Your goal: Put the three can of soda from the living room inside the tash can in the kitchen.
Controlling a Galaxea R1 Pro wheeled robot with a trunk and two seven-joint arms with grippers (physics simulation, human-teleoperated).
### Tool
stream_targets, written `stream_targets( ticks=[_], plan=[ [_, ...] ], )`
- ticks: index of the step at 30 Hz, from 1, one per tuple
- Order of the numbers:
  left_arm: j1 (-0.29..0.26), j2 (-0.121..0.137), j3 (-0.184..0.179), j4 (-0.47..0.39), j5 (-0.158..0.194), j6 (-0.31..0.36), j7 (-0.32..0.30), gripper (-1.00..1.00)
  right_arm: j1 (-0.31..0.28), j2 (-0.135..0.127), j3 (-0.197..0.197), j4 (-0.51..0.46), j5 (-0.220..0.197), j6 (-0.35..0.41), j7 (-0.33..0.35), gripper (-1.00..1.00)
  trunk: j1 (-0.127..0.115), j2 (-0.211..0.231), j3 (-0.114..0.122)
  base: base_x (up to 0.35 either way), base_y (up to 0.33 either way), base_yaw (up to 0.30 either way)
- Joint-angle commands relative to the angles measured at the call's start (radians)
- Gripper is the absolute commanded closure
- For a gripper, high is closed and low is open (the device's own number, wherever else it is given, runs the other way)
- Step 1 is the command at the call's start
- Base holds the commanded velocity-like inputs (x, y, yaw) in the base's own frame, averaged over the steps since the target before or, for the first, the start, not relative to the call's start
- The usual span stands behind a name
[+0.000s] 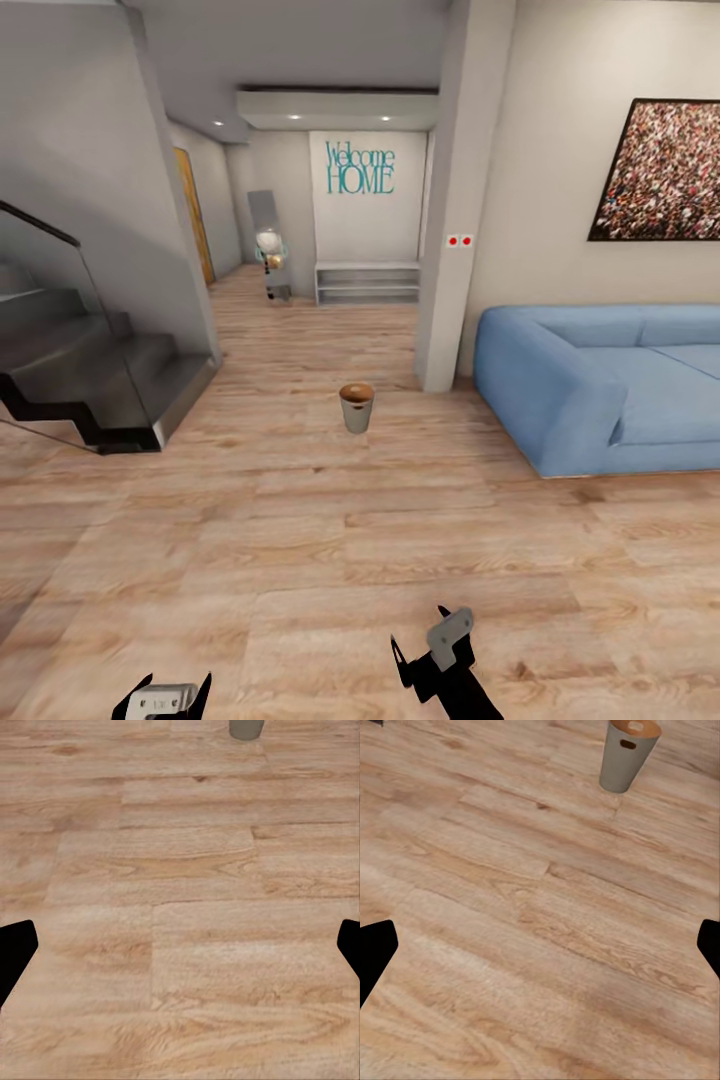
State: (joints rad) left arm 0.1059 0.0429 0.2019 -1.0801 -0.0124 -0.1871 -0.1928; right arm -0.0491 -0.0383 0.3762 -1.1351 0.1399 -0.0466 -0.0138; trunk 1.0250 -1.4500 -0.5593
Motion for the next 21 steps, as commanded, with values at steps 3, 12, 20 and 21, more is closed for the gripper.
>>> stream_targets(
  ticks=[3, 12, 20, 21],
  plan=[
    [0.0, 0.0, -0.001, 0.0, -0.001, 0.0, 0.0, -1.0, 0.0, 0.0, 0.0, 0.0, 0.0, -0.001, 0.0, -1.0, 0.0, 0.0, 0.0, 0.324, 0.0, 0.04],
    [0.0, 0.0, 0.0, 0.0, -0.001, 0.0, 0.0, -1.0, 0.0, 0.0, 0.0, 0.0, 0.0, -0.001, 0.0, -1.0, 0.0, 0.0, 0.0, 0.324, 0.0, 0.007],
    [0.0, 0.0, 0.0, 0.0, -0.001, 0.0, 0.001, -1.0, 0.0, 0.0, 0.0, 0.0, 0.0, -0.001, 0.0, -1.0, 0.0, 0.0, 0.0, 0.324, 0.0, 0.001],
    [0.0, 0.0, 0.0, 0.0, -0.001, 0.0, 0.001, -1.0, 0.0, 0.0, 0.0, 0.0, 0.0, -0.001, 0.0, -1.0, 0.0, 0.0, 0.0, 0.324, 0.0, 0.0]
  ],
)
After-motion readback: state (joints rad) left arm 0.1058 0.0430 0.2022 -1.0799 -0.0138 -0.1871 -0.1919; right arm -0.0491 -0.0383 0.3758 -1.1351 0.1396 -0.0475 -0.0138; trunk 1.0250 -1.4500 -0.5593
